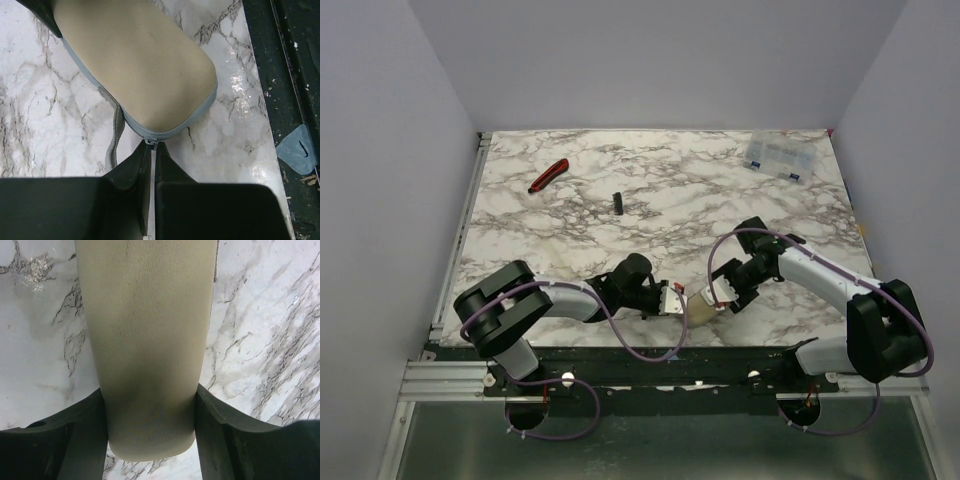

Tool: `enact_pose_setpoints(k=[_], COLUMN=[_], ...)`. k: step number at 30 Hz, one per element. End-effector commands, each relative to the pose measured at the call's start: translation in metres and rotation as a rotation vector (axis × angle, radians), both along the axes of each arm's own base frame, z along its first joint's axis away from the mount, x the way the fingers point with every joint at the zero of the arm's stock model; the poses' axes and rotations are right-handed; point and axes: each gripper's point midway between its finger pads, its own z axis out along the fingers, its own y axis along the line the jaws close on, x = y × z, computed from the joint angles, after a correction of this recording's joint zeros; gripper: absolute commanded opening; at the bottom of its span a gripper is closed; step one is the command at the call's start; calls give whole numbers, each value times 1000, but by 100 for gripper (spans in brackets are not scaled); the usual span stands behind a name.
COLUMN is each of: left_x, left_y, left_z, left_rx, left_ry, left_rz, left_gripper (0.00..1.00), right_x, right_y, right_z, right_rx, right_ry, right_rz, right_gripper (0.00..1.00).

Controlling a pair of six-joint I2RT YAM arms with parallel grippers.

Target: Open the umbrella

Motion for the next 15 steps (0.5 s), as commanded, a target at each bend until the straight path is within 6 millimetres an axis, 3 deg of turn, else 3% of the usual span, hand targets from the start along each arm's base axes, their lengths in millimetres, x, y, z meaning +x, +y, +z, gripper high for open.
enact_pose_setpoints(k=[1, 11, 15], left_x=[-14, -26, -20], left_y=[6, 14, 14], left_z=[6, 1, -2], left_rx=[-7, 6, 9], left_ry=[18, 115, 147], left_rz=[-38, 2, 77], left_gripper=[0, 0, 0], right_x=[-10, 22, 34], right_y=[-10, -7, -8], right_z=[-13, -12, -12], right_rx=[-48, -39, -29], right_ry=[61, 33, 23], right_rz=[-47, -274, -392], right_gripper=[44, 40, 39])
